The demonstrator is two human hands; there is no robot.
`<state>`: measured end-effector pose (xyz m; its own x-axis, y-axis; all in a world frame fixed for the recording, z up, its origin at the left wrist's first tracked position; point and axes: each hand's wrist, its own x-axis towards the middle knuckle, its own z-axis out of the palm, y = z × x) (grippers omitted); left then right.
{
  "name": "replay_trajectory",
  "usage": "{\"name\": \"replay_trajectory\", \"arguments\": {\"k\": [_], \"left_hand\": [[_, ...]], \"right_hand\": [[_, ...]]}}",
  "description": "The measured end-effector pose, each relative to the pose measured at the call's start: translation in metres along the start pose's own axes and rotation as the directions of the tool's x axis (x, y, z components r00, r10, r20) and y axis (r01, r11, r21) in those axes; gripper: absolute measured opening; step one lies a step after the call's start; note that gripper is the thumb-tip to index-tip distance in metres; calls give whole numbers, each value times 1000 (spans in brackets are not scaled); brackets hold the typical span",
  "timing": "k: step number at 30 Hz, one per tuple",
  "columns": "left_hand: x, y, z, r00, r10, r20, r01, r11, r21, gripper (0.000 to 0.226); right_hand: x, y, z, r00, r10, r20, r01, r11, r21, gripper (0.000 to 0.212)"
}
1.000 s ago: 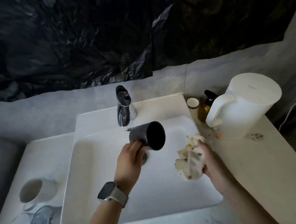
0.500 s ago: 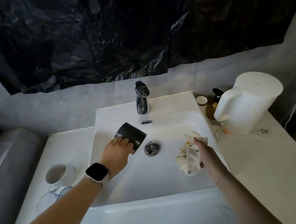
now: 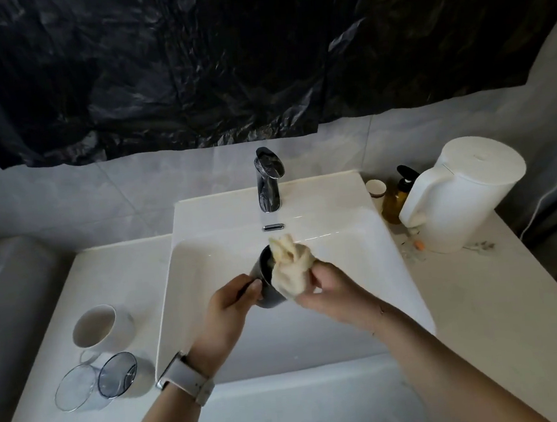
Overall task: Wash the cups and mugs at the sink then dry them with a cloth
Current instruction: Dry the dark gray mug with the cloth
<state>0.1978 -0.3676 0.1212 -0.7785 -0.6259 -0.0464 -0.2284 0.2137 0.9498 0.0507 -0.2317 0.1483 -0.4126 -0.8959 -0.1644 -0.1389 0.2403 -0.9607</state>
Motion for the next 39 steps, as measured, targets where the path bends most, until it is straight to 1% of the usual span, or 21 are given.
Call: {"name": "replay_trajectory", "arguments": {"k": [1,3,5,7,11,13,14,15,17,19,23,26,28,30,31,32,33,35,36,37,39], "left_hand": [[1,3,1,1000,14,19,-15,1000,27,20],[4,7,-1,999,11,46,-14,998,64,16],[8,14,0,996,-1,93,-3,999,42,17],[12,22,3,990,-4,143,10,999,-41,19],[26,29,4,995,-26,92,32,998,-61,20],[32,26,2,1000,0,-3,0,1000,-29,10],[33,22,2,997,9,-75,-10,1000,-11,5],[31,19,2,991,-6,-131,6,1000,-5,14],[20,14,6,987,-137,-86,123,981,-148,44],[6,13,20,966,-245,84,258,883,-392,57],[4,21,47,930,-368,-27,301,800,-519,39],[16,25,44,796,-580,175,555,582,-594,49],[20,26,33,702,-595,391,681,400,-614,60],[22,28,26,660,-565,495,733,340,-589,63],[24,29,25,655,-566,501,744,366,-559,56],[26,30,25,659,-574,487,744,397,-538,48],[27,35,26,669,-585,460,735,423,-530,41],[28,38,30,718,-600,352,672,467,-575,30],[27,38,32,755,-587,292,622,501,-602,28],[24,39,33,789,-567,234,574,547,-610,28],[21,38,34,854,-506,121,477,669,-570,28]], "right_hand": [[1,-2,0,998,-17,64,28,985,-171,6],[2,0,-1,978,-52,201,135,894,-427,20],[5,0,-4,956,-71,284,233,773,-590,18],[9,-2,-7,953,-84,290,268,680,-682,22],[12,-4,-8,969,-99,224,229,695,-682,27],[11,0,-6,987,-44,154,111,881,-461,23],[8,1,-4,992,1,128,34,961,-273,37],[4,0,-1,993,39,113,-31,997,-73,45],[-1,1,4,996,61,58,-72,972,221,37],[0,8,9,994,107,-8,-94,900,425,34],[-3,6,15,993,108,49,-118,834,539,20],[-7,5,11,992,36,123,-78,933,351,35],[-10,6,1,970,-135,204,160,981,-113,52],[-10,5,-10,892,-252,376,435,707,-558,62],[-10,2,-15,867,-262,423,494,562,-664,61],[-9,-1,-18,863,-262,432,504,504,-701,60],[-9,-2,-19,874,-237,423,482,515,-709,58],[-10,-3,-14,919,-154,363,350,740,-574,56],[-11,-4,-9,938,-90,335,220,900,-376,56],[-11,-6,-3,949,-29,313,67,992,-109,56],[-13,-12,5,956,73,282,-170,927,334,47]]}}
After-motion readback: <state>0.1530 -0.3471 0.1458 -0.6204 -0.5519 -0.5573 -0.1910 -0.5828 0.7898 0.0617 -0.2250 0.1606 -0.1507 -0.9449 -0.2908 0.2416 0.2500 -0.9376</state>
